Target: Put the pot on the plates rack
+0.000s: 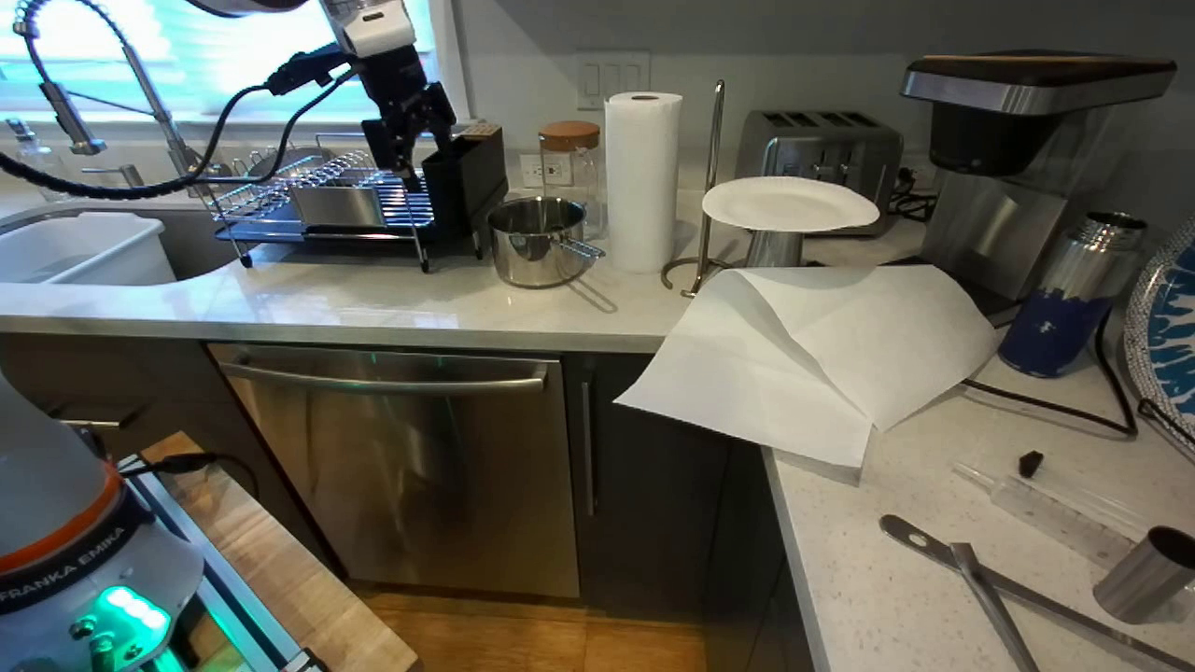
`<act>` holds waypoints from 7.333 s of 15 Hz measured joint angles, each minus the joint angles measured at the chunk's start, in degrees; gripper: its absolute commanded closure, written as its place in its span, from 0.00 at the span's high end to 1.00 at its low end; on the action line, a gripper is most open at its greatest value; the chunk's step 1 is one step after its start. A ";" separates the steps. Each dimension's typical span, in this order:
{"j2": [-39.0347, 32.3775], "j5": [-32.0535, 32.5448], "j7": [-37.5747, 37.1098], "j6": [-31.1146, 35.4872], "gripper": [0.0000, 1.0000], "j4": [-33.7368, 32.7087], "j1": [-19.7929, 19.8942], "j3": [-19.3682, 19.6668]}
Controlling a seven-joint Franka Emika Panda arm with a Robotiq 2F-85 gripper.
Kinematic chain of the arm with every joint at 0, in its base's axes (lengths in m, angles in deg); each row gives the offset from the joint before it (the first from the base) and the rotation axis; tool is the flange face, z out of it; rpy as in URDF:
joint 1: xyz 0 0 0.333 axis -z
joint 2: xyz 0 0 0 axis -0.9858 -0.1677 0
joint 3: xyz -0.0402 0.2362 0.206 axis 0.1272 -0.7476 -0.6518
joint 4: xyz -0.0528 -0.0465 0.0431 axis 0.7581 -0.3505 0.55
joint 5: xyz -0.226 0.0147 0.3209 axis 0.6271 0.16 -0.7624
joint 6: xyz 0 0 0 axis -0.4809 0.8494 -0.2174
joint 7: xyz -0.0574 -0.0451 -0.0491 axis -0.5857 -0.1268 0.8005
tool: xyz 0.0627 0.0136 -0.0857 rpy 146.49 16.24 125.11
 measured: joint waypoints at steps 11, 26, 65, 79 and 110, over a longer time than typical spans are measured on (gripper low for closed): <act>-10.31 7.57 -17.69 10.56 1.00 1.11 0.09 1.15; -20.67 9.63 -20.80 18.90 0.14 -2.60 -4.35 5.52; 9.83 3.56 -12.40 -3.55 0.02 -7.05 -12.06 -8.34; 0.66 -2.18 -16.32 -2.47 0.02 -9.33 -14.86 -10.47; -10.84 4.60 -31.85 -1.76 1.00 -16.06 -20.73 -10.59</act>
